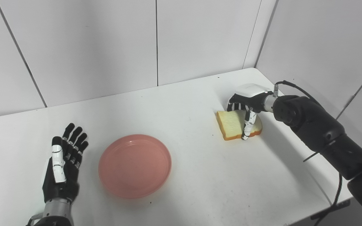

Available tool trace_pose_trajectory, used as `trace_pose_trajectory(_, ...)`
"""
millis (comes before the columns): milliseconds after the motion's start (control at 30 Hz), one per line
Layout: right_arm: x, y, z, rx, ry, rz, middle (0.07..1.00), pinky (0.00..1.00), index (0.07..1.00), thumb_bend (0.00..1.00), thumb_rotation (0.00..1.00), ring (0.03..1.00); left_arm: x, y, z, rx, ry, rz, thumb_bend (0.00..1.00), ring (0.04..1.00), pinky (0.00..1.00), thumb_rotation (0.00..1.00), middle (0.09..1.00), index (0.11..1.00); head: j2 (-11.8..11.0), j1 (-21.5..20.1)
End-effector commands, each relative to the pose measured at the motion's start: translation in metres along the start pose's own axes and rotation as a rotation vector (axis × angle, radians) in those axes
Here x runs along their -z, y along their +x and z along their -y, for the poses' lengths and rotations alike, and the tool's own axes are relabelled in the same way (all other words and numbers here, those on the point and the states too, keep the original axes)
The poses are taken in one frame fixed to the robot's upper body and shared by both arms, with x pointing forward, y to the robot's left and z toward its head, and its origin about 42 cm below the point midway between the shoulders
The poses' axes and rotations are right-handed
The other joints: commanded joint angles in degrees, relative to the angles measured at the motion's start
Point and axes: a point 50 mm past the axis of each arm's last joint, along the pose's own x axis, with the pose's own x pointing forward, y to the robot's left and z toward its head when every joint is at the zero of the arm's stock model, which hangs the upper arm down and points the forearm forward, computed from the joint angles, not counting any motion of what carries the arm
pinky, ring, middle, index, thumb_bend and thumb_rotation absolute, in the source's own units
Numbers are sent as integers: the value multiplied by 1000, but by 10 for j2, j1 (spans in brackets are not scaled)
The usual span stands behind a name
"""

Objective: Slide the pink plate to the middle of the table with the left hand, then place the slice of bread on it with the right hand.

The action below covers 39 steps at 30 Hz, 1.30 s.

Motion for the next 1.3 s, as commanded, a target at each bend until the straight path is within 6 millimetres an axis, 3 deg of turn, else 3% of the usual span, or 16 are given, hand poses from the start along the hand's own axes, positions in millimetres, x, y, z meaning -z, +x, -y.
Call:
trace_pose_trajectory(0,1,-7,21,100,-20,33,435,305,533,528,2,376,-13,7,7,27,1,51,673,922,942,979,926,902,0,0)
trace_pose_trajectory(233,-2,-10,28,165,-11,64,421,251,515,525,0,325,-13,6,8,24,9,52,677,918,937,982,922,902,1,2)
trace_pose_trajectory(633,-24,-31,72,256,121,167,446,346,515,526,0,410,-12,6,11,24,16,49,675,911,921,987,917,900,1,10)
trace_pose_trajectory(767,-31,-34,84,271,163,194,432,312,515,526,0,382,-11,6,12,25,26,47,680,910,918,999,917,903,2,15)
trace_pose_trajectory(1100,-77,-42,99,310,163,307,431,277,513,526,0,352,-10,6,17,14,21,44,662,903,909,999,907,891,2,30)
trace_pose_trajectory(1267,-104,-37,100,319,159,395,432,275,511,526,0,354,-8,7,21,12,18,33,673,904,910,1000,900,885,2,71)
